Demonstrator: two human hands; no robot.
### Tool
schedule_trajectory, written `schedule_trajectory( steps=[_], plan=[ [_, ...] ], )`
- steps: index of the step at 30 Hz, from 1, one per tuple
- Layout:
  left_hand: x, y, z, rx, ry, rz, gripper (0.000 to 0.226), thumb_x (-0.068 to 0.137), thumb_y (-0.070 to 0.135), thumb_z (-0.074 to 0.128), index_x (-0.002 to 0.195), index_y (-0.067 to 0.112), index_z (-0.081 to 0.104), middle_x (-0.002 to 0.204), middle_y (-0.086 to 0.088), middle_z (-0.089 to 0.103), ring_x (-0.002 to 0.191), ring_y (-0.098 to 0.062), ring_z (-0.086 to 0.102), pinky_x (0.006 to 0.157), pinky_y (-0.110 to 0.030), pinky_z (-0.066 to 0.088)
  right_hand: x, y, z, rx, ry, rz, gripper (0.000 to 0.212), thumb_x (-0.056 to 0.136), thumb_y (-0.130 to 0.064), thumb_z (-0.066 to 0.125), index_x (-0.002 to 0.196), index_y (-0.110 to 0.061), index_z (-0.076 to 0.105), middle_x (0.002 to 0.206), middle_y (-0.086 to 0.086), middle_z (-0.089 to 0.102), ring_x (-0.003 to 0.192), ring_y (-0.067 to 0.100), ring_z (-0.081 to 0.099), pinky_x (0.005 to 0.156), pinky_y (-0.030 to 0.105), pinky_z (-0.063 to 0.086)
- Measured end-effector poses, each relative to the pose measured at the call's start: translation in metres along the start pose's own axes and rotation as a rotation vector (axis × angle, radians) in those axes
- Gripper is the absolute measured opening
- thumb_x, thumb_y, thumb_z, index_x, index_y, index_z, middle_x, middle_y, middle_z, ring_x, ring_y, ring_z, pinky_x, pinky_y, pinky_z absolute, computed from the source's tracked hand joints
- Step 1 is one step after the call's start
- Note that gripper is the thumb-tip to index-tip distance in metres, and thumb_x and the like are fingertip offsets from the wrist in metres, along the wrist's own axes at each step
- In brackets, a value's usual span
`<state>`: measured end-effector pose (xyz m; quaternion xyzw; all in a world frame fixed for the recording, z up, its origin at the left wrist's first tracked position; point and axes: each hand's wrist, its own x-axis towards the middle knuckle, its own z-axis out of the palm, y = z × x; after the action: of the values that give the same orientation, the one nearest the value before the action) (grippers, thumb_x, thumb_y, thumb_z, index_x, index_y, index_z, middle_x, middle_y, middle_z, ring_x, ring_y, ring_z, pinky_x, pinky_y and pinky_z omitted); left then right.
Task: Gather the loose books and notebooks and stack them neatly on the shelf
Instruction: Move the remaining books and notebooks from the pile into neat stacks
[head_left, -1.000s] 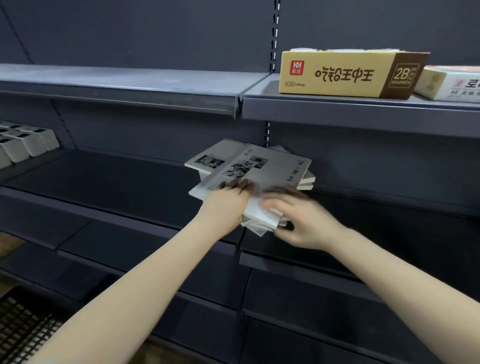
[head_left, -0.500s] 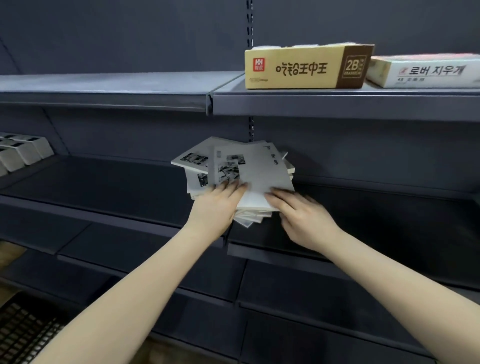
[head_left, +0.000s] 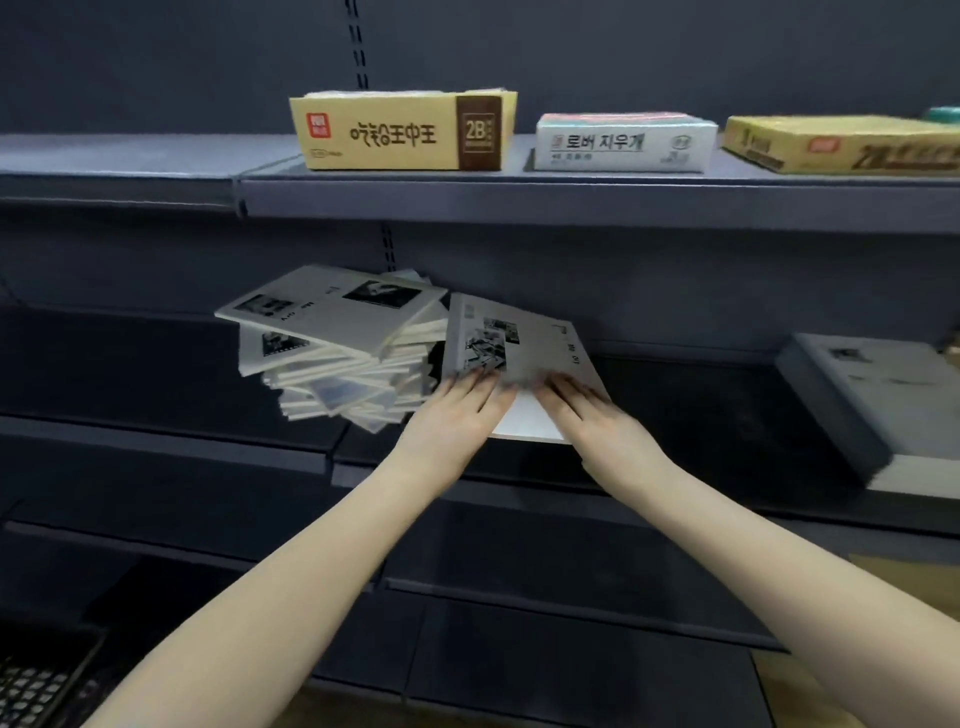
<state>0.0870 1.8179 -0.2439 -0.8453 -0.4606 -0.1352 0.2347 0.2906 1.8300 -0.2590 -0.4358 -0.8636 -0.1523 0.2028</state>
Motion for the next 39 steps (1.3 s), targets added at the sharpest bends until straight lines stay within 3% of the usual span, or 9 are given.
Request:
schedule_trajectory(
  steps=[12, 16, 18, 20, 22, 25, 28, 35, 39],
  plan=[
    [0.119, 0.177, 0.013, -0.157, 0.041, 0.121, 0.067, 0.052, -0.012, 0.045, 0.115, 0.0, 0.064, 0.116, -0.021, 0.064, 0.103, -0.036, 0.064, 0.087, -0.05, 0.051, -0.127, 0.158, -0.065, -0.237, -0.074, 0.12, 0.06, 0.072, 0.0, 0.021, 0.115, 0.005, 0.063, 0.111, 0.025, 0.065, 0.101, 0.037, 0.065, 0.084, 0.047, 0.053],
    [0.155, 0.229, 0.019, -0.227, -0.005, 0.179, 0.074, 0.048, -0.017, 0.065, 0.119, 0.002, 0.062, 0.121, -0.02, 0.062, 0.108, -0.035, 0.062, 0.09, -0.048, 0.049, -0.17, 0.198, -0.079, -0.287, -0.167, 0.24, 0.06, 0.072, 0.0, 0.023, 0.115, 0.006, 0.063, 0.112, 0.025, 0.065, 0.1, 0.038, 0.065, 0.081, 0.048, 0.054],
    [0.176, 0.252, 0.02, -0.271, -0.039, 0.226, 0.08, 0.06, -0.014, 0.069, 0.135, 0.006, 0.049, 0.141, -0.017, 0.046, 0.129, -0.033, 0.046, 0.106, -0.041, 0.036, -0.191, 0.217, -0.082, -0.297, -0.188, 0.305, 0.055, 0.076, 0.0, 0.026, 0.118, 0.006, 0.061, 0.114, 0.027, 0.063, 0.102, 0.04, 0.064, 0.083, 0.049, 0.054],
    [0.196, 0.272, 0.023, -0.297, -0.107, 0.307, 0.075, 0.084, -0.011, 0.045, 0.15, 0.014, 0.019, 0.158, -0.009, 0.012, 0.146, -0.026, 0.011, 0.117, -0.034, 0.008, -0.209, 0.235, -0.087, -0.303, -0.213, 0.384, 0.051, 0.08, -0.002, 0.03, 0.119, 0.005, 0.06, 0.116, 0.027, 0.062, 0.103, 0.039, 0.064, 0.084, 0.048, 0.054],
    [0.214, 0.29, 0.032, -0.323, -0.184, 0.34, 0.073, 0.089, -0.011, 0.032, 0.152, 0.018, 0.007, 0.159, -0.005, -0.001, 0.146, -0.024, -0.002, 0.117, -0.032, -0.001, -0.228, 0.252, -0.088, -0.322, -0.207, 0.458, 0.045, 0.08, -0.003, 0.04, 0.12, 0.003, 0.06, 0.117, 0.026, 0.062, 0.104, 0.037, 0.064, 0.085, 0.045, 0.053],
    [0.227, 0.317, 0.05, -0.352, -0.295, 0.423, 0.072, 0.09, -0.011, 0.035, 0.151, 0.015, 0.007, 0.159, -0.008, -0.001, 0.146, -0.024, -0.003, 0.117, -0.031, 0.001, -0.253, 0.267, -0.078, -0.266, -0.309, 0.551, 0.066, 0.075, 0.008, 0.061, 0.137, -0.004, 0.044, 0.135, 0.023, 0.05, 0.122, 0.035, 0.053, 0.097, 0.041, 0.046],
    [0.231, 0.335, 0.063, -0.312, -0.378, 0.471, 0.065, 0.093, -0.006, 0.036, 0.15, 0.009, 0.008, 0.157, -0.017, 0.002, 0.146, -0.03, 0.0, 0.117, -0.035, -0.001, -0.262, 0.264, -0.072, -0.217, -0.5, 0.709, 0.072, 0.087, 0.007, 0.041, 0.151, -0.012, 0.012, 0.156, 0.017, 0.012, 0.144, 0.028, 0.018, 0.116, 0.035, 0.021],
    [0.268, 0.339, 0.086, -0.399, -0.347, 0.479, 0.066, 0.091, 0.0, 0.04, 0.15, 0.014, 0.015, 0.157, -0.015, 0.013, 0.145, -0.029, 0.01, 0.117, -0.032, 0.004, -0.239, 0.284, -0.057, -0.184, -0.45, 0.897, 0.071, 0.086, -0.009, 0.05, 0.149, -0.009, 0.016, 0.156, 0.016, 0.014, 0.144, 0.029, 0.017, 0.116, 0.036, 0.017],
    [0.279, 0.352, 0.095, -0.375, -0.347, 0.446, 0.064, 0.097, 0.036, 0.044, 0.15, 0.013, 0.016, 0.155, -0.018, 0.019, 0.144, -0.032, 0.016, 0.117, -0.037, 0.013, -0.233, 0.3, -0.054, -0.174, -0.407, 0.948, 0.072, 0.085, -0.015, 0.05, 0.149, -0.014, 0.017, 0.158, 0.008, 0.012, 0.145, 0.022, 0.013, 0.115, 0.031, 0.011]
  ],
)
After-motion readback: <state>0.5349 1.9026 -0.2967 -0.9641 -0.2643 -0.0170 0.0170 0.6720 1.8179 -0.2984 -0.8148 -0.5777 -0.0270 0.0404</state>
